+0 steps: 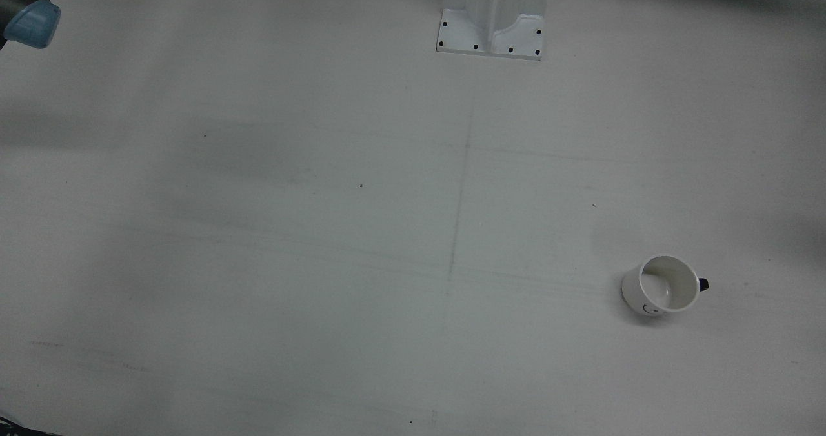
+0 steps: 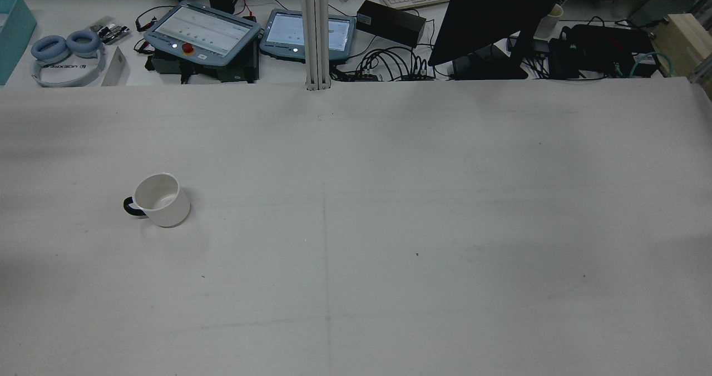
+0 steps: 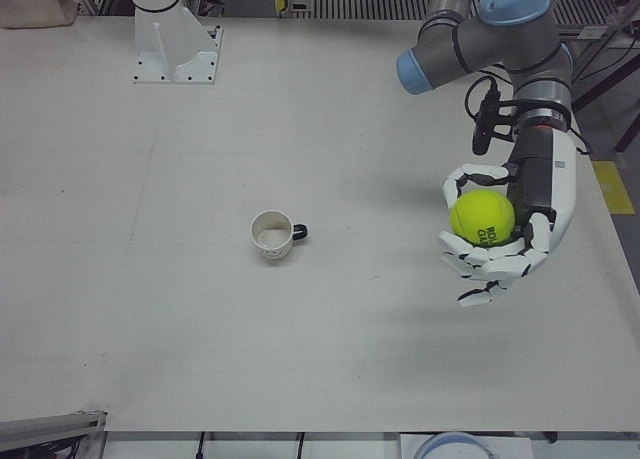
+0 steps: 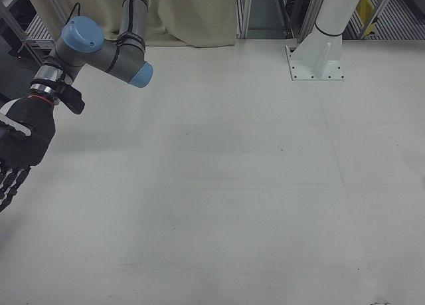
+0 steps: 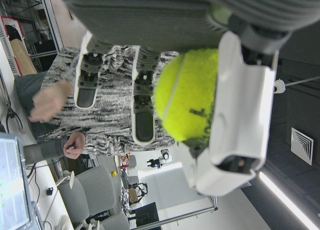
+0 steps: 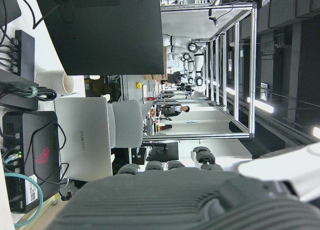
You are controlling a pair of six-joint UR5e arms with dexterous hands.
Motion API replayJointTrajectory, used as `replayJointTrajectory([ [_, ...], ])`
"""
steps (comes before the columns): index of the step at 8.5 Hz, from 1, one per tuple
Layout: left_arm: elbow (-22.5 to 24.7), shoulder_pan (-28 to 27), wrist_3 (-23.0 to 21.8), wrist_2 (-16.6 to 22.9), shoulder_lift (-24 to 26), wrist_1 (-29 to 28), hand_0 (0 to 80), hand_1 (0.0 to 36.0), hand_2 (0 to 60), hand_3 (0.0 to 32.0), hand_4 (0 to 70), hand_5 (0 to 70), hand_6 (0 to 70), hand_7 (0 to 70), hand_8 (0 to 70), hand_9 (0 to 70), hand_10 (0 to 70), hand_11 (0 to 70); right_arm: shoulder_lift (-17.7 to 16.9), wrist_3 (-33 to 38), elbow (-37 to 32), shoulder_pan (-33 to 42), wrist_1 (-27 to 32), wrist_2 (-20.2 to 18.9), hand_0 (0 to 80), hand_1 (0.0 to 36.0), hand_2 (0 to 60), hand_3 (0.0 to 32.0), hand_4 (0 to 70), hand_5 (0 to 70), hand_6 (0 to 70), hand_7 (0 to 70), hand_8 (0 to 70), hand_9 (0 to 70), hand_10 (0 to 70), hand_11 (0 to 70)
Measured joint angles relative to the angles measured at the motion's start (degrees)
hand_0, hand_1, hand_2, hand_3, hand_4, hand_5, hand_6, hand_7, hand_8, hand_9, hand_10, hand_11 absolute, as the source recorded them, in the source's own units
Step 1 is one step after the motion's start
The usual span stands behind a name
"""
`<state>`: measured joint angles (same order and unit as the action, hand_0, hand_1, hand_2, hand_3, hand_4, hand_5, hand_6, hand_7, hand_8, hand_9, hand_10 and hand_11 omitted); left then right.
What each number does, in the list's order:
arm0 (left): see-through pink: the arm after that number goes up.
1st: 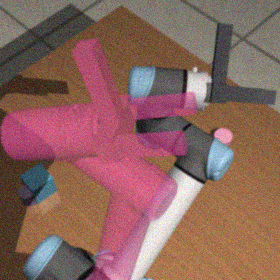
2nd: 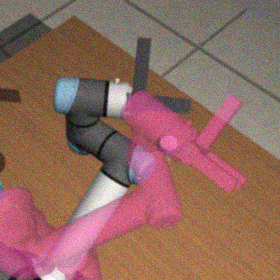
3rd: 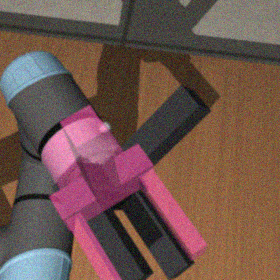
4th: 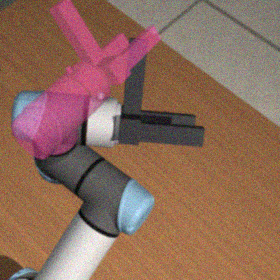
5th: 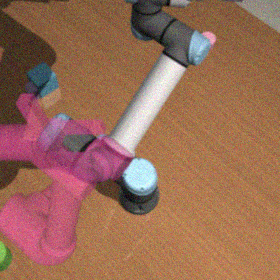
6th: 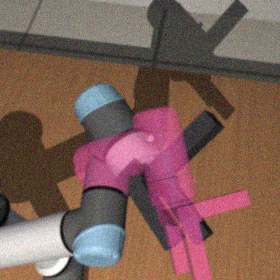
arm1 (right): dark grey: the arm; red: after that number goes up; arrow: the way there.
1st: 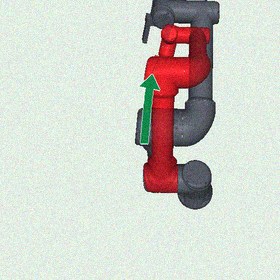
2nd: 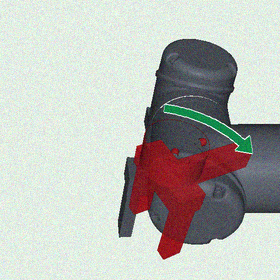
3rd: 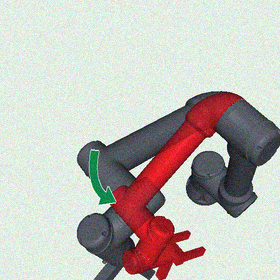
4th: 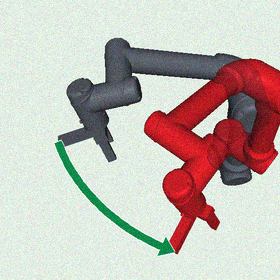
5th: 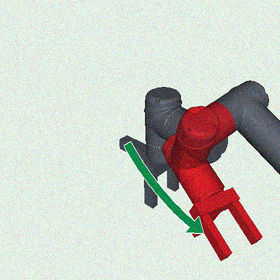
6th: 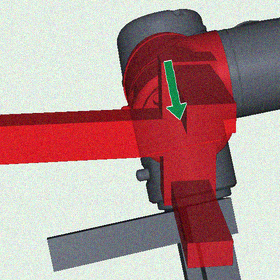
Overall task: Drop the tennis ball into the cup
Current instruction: 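Move the left hand holding the yellow tennis ball above the white mug, then open the left hand fingers to release the ball into the mug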
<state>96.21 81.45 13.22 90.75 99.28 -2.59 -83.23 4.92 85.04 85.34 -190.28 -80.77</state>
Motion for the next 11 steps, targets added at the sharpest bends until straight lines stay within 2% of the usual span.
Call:
replayJointTrajectory([
  [1, 1.85, -1.23, -0.12, 0.15, -1.09, -0.07, 80.0, 36.0, 60.0, 32.0, 7.6, 33.8, 70.0, 64.4, 46.7, 40.0, 15.9, 26.9, 0.0, 0.0, -0.02, 0.0, 0.0, 0.0, 0.0, 0.0, 0.0, 0.0, 0.0, 0.0, 0.0, 0.0, 0.0, 0.0, 0.0, 0.0],
  [2, 4.26, -5.2, -0.08, 0.25, -2.42, 0.05, 80.0, 36.0, 60.0, 32.0, 4.6, 33.9, 70.0, 62.7, 46.7, 39.2, 15.7, 26.6, 0.0, 0.0, -0.01, 0.0, 0.0, 0.0, 0.0, 0.0, 0.0, 0.0, 0.0, 0.0, 0.0, 0.0, 0.0, 0.0, 0.0, 0.0],
  [3, 6.29, -9.65, 0.39, 0.14, -3.23, 0.41, 80.0, 36.0, 60.0, 32.0, 3.6, 31.7, 70.0, 64.7, 45.6, 39.7, 16.0, 26.9, 0.0, 0.0, 0.0, 0.0, 0.0, 0.0, 0.0, 0.0, 0.0, 0.0, 0.0, 0.0, 0.0, 0.0, 0.0, 0.0, 0.0, 0.0],
  [4, 7.77, -14.17, 1.56, -0.26, -3.49, 0.73, 80.0, 36.0, 60.0, 32.0, 3.1, 34.0, 70.0, 62.2, 46.9, 39.3, 16.1, 27.1, 0.0, 0.0, 0.02, 0.0, 0.0, 0.0, 0.0, 0.0, 0.0, 0.0, 0.0, 0.0, 0.0, 0.0, 0.0, 0.0, 0.0, 0.0],
  [7, 8.69, -24.04, 4.93, -3.16, -1.9, 1.24, 80.0, 36.0, 60.0, 32.0, 3.1, 31.1, 67.9, 65.0, 45.3, 40.0, 16.6, 27.8, 0.0, 0.0, 0.03, 0.0, -0.04, 0.0, 0.0, 0.0, 0.0, 0.0, 0.0, 0.0, 0.0, 0.0, 0.0, 0.0, 0.0, 0.0],
  [8, 8.4, -26.72, 6.0, -4.01, -1.32, 1.35, 80.0, 36.0, 60.0, 32.0, 3.2, 33.3, 70.0, 62.5, 46.4, 39.3, 16.6, 27.8, 0.0, 0.02, 0.01, 0.0, -0.04, 0.0, 0.0, 0.0, 0.0, 0.0, 0.0, 0.0, 0.0, 0.0, 0.0, 0.0, 0.0, 0.0],
  [9, 7.83, -28.97, 6.82, -4.76, -0.92, 1.37, 80.0, 36.0, 60.0, 32.0, 2.6, 31.9, 70.0, 63.0, 45.5, 39.3, 16.5, 27.7, 0.0, 0.03, -0.01, 0.0, -0.02, 0.0, 0.0, 0.0, 0.0, 0.0, 0.0, 0.0, 0.0, 0.0, 0.0, 0.0, 0.0, 0.0],
  [10, 7.28, -30.37, 7.29, -5.21, -0.7, 1.3, 80.0, 36.0, 60.0, 32.0, 1.8, 31.7, 69.8, 59.5, 44.6, 36.9, 16.1, 27.1, 0.0, 0.02, -0.01, 0.0, -0.01, 0.0, 0.0, 0.0, 0.0, 0.0, 0.0, 0.0, 0.0, 0.0, 0.0, 0.0, 0.0, 0.0],
  [11, 6.97, -30.95, 7.39, -5.38, -0.76, 1.02, 80.0, 36.0, 45.8, 32.0, 0.0, 26.3, 50.4, 33.8, 31.7, 18.5, 13.8, 23.8, 0.0, 0.01, 0.01, 0.0, 0.0, 0.0, 0.0, 0.0, 0.0, 0.0, 0.0, 0.0, 0.0, 0.0, 0.0, 0.0, 0.0, 0.0],
])
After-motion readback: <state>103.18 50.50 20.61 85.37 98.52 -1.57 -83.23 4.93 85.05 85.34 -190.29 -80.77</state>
